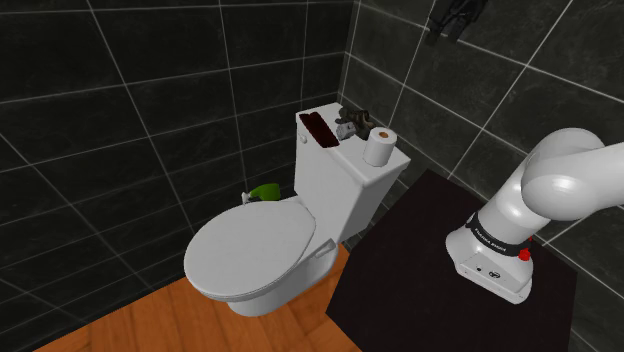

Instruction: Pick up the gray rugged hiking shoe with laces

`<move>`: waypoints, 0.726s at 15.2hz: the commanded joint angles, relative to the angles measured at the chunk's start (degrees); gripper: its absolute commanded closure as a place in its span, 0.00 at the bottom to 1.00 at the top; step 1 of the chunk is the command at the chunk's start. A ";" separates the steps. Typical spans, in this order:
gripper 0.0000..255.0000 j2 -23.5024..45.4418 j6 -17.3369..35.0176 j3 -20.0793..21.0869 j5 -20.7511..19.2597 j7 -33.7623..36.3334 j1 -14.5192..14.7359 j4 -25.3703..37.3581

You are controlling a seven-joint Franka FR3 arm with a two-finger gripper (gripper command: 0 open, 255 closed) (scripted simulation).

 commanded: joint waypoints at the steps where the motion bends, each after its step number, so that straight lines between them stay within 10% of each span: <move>1: 0.00 0.00 0.00 0.00 0.00 0.00 0.00 0.00; 11: 0.00 13.84 15.75 -6.54 -1.80 -5.71 -1.51 -3.63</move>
